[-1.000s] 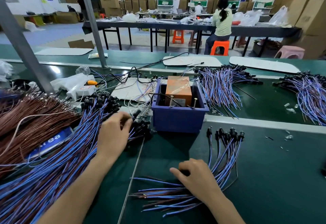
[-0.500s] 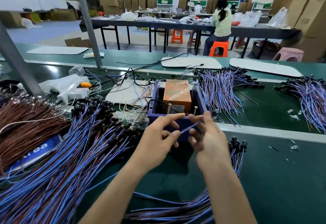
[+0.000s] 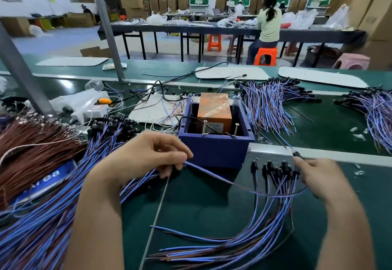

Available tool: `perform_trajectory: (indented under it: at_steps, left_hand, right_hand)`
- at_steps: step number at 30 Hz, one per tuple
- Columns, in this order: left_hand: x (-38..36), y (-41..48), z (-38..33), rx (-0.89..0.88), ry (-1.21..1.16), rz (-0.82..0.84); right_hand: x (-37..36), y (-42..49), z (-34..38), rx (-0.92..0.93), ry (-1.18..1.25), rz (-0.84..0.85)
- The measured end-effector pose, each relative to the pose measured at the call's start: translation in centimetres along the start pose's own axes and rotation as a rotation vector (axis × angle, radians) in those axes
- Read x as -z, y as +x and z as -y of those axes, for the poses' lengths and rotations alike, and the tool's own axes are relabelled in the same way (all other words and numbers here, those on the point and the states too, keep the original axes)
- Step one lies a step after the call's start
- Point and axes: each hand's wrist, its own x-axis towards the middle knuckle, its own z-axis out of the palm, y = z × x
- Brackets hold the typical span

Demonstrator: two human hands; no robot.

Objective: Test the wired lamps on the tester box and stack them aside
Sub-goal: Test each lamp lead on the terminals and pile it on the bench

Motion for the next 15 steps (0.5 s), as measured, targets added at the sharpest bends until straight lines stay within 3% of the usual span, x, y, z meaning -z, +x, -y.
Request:
perform_trajectory:
  at_steps: [5,8,11,13,15]
  left_hand:
    - [-2.5,1.6,-0.4,-0.046,-0.373,-0.075]
    - [-4.2,2.5,-0.3,-0.031,-0.418,-0.08]
    - [-5.9,3.6,-0.1,-0.011,-0.32,-0.16]
    - [-7.0,4.1,0.1,-0.007,-0.309,-0.198]
    - [-7.7,4.5,0.2,-0.005,-0.367,-0.218]
  right_hand:
    - [-0.5,-0.1,0.2,-0.105,-0.062,0.159]
    - [-0.8,-0.3,0.6,-0.043,-0.181,0.111]
    - [-1.1,-1.6,2.7,0.11,0.106,0.067]
    - [-1.8,-3.3,4.8,0.247,0.361,0.268]
    - [-3.2,-4.6,6.2,0.365,0.407,0.415]
